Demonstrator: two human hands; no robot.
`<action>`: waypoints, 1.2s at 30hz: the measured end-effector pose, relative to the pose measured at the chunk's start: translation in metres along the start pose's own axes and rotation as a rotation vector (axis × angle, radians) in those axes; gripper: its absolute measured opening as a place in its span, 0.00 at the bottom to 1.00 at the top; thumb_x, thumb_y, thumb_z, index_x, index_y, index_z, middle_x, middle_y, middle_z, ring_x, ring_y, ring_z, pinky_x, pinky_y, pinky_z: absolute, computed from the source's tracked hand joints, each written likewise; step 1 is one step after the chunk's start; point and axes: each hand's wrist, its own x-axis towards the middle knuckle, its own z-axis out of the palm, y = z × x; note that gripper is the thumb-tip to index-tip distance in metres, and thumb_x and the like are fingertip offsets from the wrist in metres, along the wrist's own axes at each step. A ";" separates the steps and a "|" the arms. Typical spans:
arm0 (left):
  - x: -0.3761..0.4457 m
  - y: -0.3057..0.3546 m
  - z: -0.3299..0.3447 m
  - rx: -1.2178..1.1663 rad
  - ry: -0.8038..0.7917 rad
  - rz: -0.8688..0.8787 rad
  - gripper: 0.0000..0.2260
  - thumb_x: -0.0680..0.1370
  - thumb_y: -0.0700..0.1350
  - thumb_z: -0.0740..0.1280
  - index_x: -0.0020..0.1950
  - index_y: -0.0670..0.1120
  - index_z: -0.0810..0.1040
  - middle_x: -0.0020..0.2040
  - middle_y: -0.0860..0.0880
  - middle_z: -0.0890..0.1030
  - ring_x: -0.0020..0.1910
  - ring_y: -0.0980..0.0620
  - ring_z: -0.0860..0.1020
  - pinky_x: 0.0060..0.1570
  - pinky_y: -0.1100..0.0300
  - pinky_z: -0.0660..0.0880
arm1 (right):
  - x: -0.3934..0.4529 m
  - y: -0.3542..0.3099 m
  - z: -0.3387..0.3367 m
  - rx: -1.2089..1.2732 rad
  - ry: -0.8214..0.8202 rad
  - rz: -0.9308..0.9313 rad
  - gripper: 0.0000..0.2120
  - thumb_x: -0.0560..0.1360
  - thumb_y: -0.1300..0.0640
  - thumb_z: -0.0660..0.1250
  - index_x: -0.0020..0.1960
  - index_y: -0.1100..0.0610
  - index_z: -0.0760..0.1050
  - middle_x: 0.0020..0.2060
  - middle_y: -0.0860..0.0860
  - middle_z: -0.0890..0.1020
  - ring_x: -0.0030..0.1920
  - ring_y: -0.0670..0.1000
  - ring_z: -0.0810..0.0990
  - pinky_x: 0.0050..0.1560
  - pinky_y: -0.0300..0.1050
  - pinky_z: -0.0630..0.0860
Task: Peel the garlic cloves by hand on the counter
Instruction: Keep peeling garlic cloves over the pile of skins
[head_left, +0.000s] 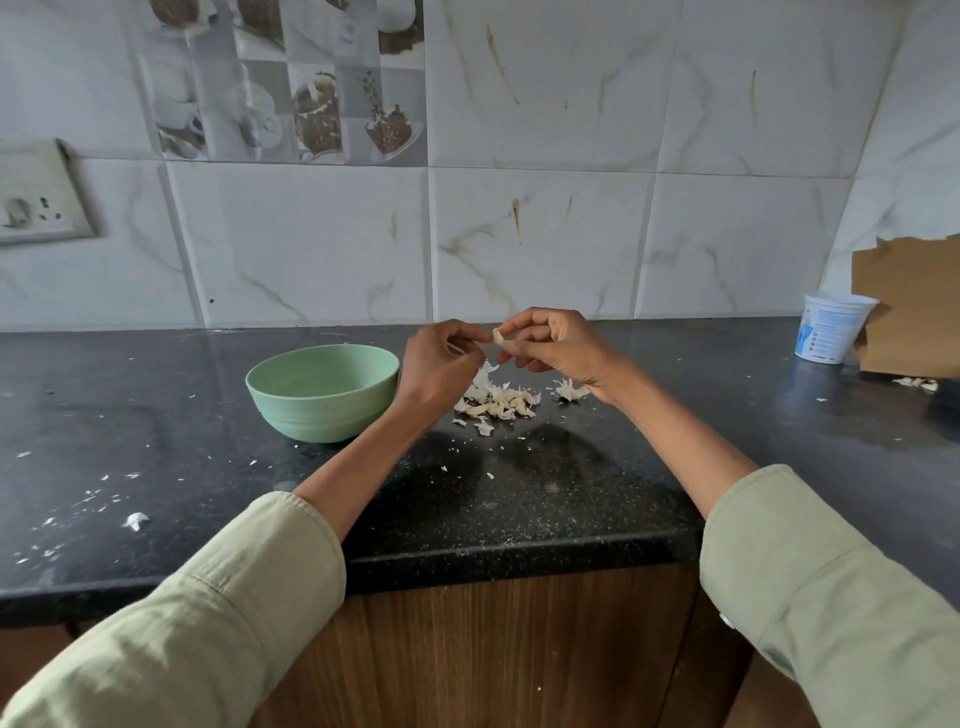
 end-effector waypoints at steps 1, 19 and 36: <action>0.000 0.000 0.001 0.027 -0.022 -0.011 0.08 0.77 0.41 0.72 0.55 0.50 0.86 0.45 0.51 0.86 0.39 0.58 0.80 0.39 0.65 0.76 | 0.000 0.001 -0.001 -0.025 0.007 0.001 0.12 0.79 0.59 0.76 0.62 0.58 0.82 0.48 0.53 0.89 0.45 0.47 0.85 0.46 0.38 0.80; 0.001 0.001 0.001 -0.367 -0.109 -0.063 0.10 0.76 0.44 0.79 0.50 0.41 0.82 0.43 0.43 0.88 0.45 0.46 0.86 0.48 0.56 0.80 | -0.003 -0.015 0.010 -0.409 0.133 -0.415 0.05 0.79 0.60 0.75 0.50 0.52 0.81 0.44 0.47 0.86 0.45 0.50 0.85 0.46 0.49 0.83; 0.003 -0.006 0.000 -0.345 -0.093 0.048 0.11 0.77 0.43 0.78 0.53 0.37 0.83 0.46 0.40 0.88 0.41 0.52 0.83 0.44 0.63 0.80 | -0.009 -0.024 0.008 -0.386 0.127 -0.377 0.04 0.78 0.60 0.76 0.50 0.56 0.82 0.42 0.47 0.86 0.40 0.46 0.85 0.44 0.42 0.82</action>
